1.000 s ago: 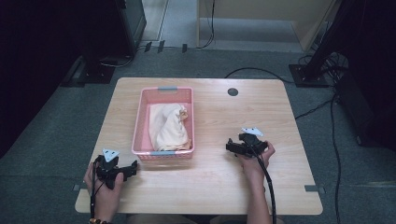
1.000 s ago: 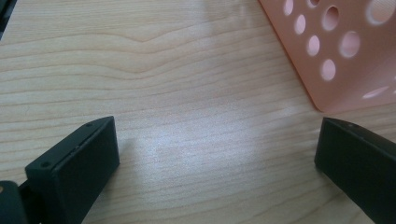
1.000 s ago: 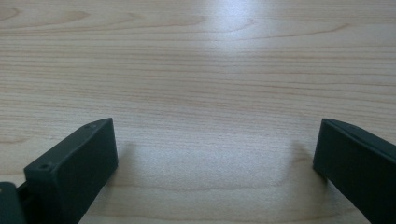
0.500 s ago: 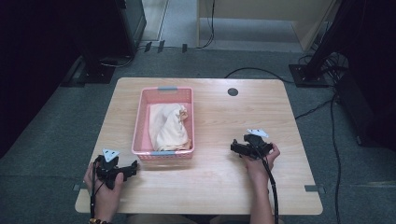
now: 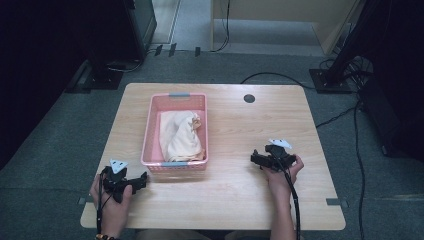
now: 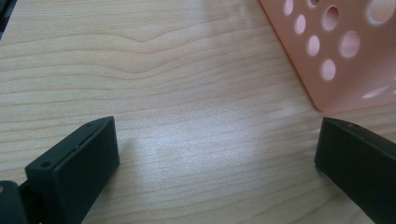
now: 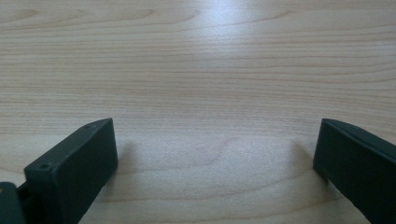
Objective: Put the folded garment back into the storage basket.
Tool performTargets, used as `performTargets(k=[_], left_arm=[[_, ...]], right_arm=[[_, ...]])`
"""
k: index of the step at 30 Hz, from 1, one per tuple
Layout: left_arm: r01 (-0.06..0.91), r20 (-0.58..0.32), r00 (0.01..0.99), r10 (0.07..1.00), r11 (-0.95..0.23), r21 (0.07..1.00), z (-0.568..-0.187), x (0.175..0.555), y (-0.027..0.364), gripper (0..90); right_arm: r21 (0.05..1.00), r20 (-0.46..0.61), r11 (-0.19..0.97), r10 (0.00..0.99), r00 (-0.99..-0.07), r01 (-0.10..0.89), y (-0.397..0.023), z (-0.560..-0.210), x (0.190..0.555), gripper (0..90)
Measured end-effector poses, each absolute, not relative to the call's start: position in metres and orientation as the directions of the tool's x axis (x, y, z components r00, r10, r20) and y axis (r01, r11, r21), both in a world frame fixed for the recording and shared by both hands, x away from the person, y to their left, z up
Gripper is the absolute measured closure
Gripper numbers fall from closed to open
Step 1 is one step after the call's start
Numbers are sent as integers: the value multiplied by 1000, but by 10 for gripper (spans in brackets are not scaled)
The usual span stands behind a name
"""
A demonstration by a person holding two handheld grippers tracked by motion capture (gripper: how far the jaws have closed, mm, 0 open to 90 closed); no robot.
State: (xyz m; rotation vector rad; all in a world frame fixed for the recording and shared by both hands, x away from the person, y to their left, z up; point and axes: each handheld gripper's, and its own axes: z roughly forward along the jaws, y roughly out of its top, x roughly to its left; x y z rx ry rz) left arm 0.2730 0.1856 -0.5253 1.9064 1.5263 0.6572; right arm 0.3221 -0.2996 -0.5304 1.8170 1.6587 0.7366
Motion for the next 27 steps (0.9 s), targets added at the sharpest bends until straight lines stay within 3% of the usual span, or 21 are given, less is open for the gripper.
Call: performTargets(k=[27], left_arm=[[678,9,215,977,-156,718,-525,273,186,0]], right_arm=[[724,24,-105,992,127,681,-324,-531,313,0]])
